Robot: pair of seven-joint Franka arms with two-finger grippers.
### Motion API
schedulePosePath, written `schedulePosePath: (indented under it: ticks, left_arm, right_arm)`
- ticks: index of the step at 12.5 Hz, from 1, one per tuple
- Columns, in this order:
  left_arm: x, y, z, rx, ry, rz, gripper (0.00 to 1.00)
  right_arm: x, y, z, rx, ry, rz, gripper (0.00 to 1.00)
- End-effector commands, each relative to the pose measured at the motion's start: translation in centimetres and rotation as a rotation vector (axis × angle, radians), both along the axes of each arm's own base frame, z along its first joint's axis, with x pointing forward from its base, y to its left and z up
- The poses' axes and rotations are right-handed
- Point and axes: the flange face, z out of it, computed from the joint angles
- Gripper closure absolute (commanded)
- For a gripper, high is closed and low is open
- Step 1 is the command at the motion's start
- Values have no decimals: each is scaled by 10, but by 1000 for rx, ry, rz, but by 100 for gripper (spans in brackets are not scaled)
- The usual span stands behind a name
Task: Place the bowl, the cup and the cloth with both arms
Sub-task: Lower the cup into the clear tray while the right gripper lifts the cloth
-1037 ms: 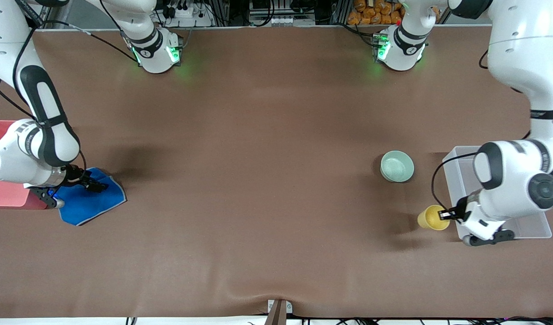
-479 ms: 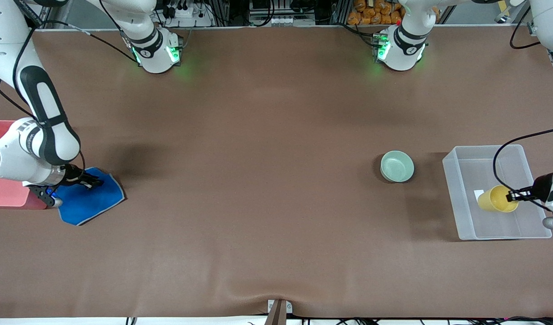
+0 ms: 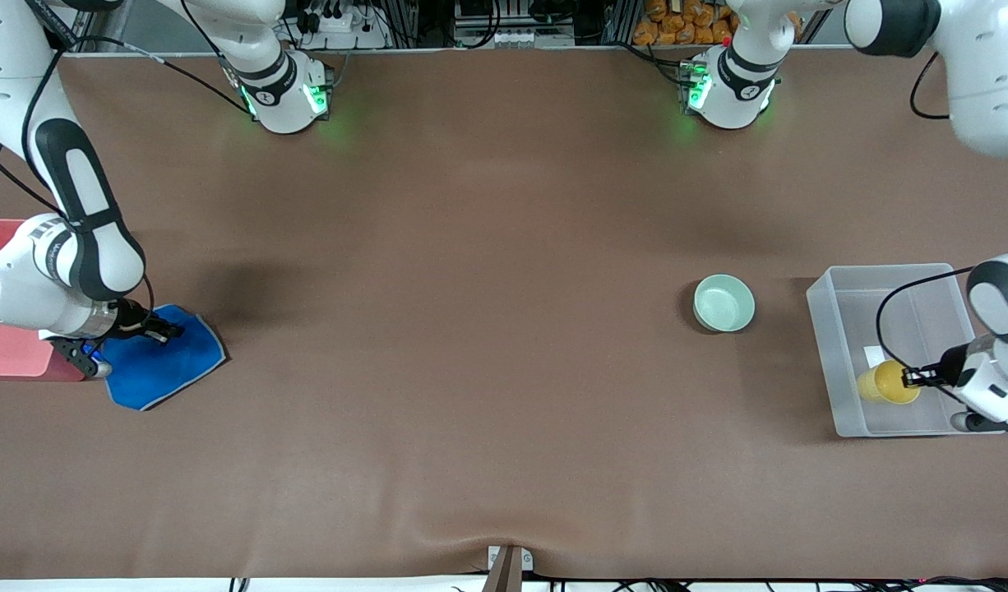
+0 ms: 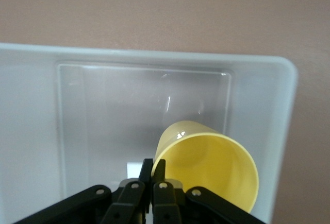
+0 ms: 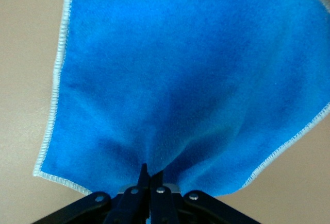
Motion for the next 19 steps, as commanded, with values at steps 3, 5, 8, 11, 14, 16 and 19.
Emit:
schedulePosePath:
  ticks: [3, 5, 8, 11, 14, 16, 19]
  left_arm:
    - [4, 0, -16, -22, -21, 1, 100]
    - [6, -1, -22, -17, -30, -1, 96]
    - [9, -5, -17, -6, -36, -27, 30]
    - [7, 3, 13, 26, -48, -77, 21]
    - [-3, -2, 68, 27, -3, -95, 0]
    - [-7, -26, 95, 21, 11, -98, 0]
    - [-17, -76, 137, -15, 62, 17, 0]
  right_arm:
    - [4, 6, 46, -26, -31, 66, 100]
    - [10, 4, 70, -40, 16, 107, 100]
    - [27, 0, 115, -73, 80, 165, 100]
    - [28, -1, 144, -73, 90, 229, 100]
    - [25, -13, 180, -154, 65, 304, 100]
    - [22, -15, 210, -208, 40, 350, 100]
    - [24, -19, 238, -285, 21, 411, 100]
